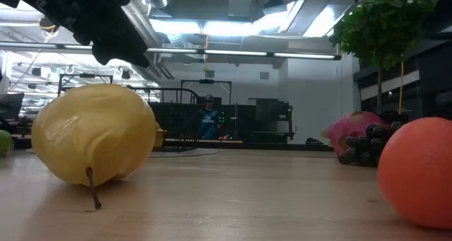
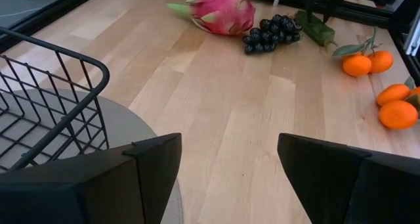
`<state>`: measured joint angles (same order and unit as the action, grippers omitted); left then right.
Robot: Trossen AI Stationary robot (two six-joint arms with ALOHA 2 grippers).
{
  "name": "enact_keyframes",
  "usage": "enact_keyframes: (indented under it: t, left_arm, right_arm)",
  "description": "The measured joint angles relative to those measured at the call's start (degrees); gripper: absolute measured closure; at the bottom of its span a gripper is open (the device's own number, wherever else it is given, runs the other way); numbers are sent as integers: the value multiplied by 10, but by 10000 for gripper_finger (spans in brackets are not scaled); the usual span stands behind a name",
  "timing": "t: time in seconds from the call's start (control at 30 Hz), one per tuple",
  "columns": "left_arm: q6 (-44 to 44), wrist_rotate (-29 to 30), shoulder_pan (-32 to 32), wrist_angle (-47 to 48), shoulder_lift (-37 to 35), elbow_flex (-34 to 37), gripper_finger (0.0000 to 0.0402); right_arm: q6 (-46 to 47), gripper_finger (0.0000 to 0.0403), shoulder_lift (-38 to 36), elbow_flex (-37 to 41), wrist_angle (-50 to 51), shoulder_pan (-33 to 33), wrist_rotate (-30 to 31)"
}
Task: Build produce basket
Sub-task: Put the green chili pepper into the black wire basket
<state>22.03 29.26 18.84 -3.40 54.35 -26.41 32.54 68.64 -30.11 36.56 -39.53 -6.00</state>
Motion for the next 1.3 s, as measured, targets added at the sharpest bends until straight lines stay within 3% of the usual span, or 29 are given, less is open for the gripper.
enact_keyframes:
  t: [0.23,0.7,0.97,1.17,1.3]
  left_arm:
    - [0,0,0,0,0,0,159]
    - [0,0,0,4,0,0,159]
    - [0,0,0,4,0,0,159]
    - [0,0,0,4,0,0,159]
    - [0,0,0,4,0,0,159]
  right_arm:
    - [-45,246,2,2,-112,0,-2]
    - [-75,247,-1,26,-108,0,-7]
    - [-45,247,-3,47,-115,-1,27]
    - [-41,247,-3,49,-109,-1,114]
    - [-61,247,-2,54,-141,0,122]
